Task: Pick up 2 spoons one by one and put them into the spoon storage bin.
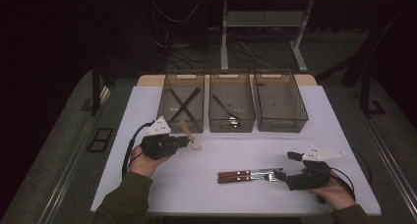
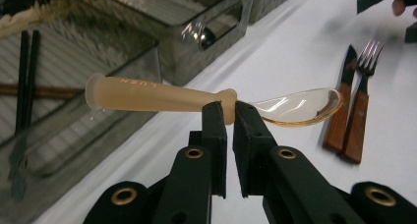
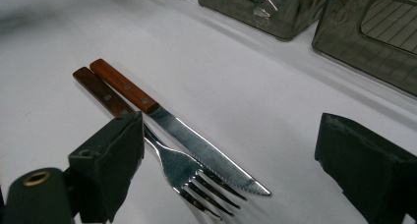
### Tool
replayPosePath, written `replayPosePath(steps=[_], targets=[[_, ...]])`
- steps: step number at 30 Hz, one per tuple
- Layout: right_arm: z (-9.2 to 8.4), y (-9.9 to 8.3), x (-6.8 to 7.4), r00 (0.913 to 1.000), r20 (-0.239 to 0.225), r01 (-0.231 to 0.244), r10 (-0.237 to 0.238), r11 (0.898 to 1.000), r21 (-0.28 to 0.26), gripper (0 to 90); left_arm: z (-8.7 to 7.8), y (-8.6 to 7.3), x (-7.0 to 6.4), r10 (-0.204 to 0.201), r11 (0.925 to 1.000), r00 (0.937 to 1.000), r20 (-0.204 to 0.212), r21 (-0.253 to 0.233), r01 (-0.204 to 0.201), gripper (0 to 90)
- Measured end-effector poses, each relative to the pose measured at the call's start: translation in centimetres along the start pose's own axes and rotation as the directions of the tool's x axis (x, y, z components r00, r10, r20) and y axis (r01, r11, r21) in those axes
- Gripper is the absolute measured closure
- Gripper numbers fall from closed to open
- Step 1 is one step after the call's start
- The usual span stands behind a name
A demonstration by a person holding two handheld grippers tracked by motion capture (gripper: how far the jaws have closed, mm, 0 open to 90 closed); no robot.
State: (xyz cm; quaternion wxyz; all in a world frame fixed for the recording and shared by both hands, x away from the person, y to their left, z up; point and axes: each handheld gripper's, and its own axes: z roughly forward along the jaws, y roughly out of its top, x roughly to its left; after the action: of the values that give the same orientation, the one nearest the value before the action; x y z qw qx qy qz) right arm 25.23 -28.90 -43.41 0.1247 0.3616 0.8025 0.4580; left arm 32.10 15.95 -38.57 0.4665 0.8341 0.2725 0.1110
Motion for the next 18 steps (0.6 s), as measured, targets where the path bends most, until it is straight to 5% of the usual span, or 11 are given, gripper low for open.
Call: replayPosePath(steps=[18], targets=[[-0.1, 0.0, -0.1, 1.0, 0.001, -0.006, 0.006, 1.0, -0.009, 11.6, 3.3, 4.2, 0.3, 0.006, 0.9983, 0.9998, 0.021, -0.058, -0.005, 83.3]])
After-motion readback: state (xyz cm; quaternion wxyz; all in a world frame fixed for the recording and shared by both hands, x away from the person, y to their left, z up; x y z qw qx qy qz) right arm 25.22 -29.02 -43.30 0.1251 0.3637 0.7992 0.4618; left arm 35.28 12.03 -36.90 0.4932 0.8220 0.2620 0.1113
